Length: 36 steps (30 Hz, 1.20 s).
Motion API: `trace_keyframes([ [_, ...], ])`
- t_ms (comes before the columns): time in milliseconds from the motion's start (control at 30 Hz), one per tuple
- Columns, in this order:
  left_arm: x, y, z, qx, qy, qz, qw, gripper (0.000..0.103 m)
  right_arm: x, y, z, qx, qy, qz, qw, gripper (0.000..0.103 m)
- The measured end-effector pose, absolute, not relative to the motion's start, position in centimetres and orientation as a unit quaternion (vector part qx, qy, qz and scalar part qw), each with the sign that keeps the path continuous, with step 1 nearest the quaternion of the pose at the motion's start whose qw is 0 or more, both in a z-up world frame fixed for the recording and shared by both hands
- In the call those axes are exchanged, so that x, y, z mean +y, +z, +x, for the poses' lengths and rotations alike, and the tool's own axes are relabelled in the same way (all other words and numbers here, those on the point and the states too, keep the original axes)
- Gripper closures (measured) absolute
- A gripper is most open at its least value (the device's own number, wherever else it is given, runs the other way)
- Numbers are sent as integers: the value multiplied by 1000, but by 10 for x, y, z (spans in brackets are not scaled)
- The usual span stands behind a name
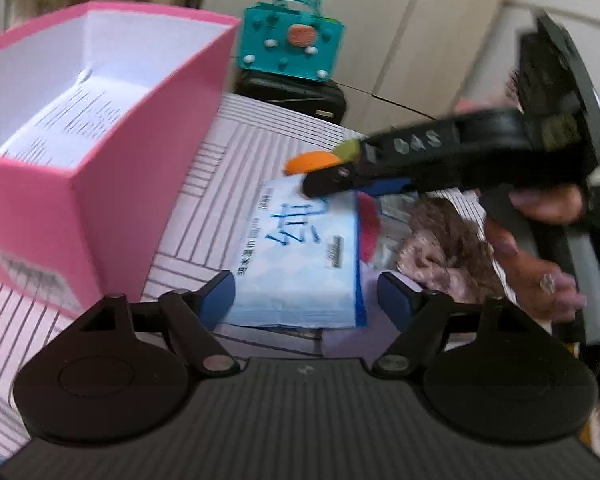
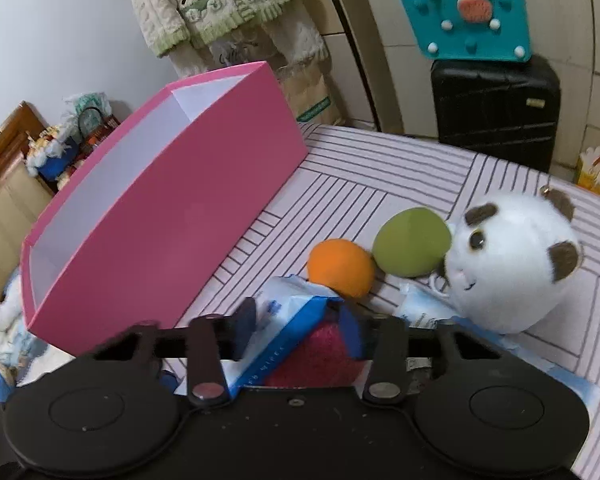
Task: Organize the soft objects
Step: 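Move the left tool to the wet-wipes pack and close its fingers on it, then lift the wet-wipes pack with the left tool and carry it over the pink box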
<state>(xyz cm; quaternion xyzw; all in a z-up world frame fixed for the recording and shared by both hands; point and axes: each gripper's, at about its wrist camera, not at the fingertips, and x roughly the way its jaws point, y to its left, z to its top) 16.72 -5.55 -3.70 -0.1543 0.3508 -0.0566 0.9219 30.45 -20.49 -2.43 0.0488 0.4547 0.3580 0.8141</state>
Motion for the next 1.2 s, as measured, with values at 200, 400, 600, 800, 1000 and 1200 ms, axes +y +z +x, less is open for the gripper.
trace_keyframes([
  [200, -44, -40, 165, 338, -57, -209, 916, 48, -209, -18, 301, 429, 367, 47, 824, 80],
  [400, -50, -40, 157, 323, -71, -208, 920, 64, -212, -4, 294, 412, 377, 37, 829, 85],
  [600, -56, -32, 153, 323, -82, -181, 925, 76, -210, 12, 285, 410, 389, 36, 824, 88],
  [800, -58, -22, 154, 332, -85, -156, 927, 87, -197, 40, 270, 420, 395, 16, 817, 92],
  [1000, -54, -13, 156, 336, -92, -139, 927, 89, -189, 58, 258, 429, 384, 10, 817, 93],
  [1200, -49, -14, 166, 345, -100, -140, 923, 88, -193, 61, 257, 442, 353, 16, 824, 93],
])
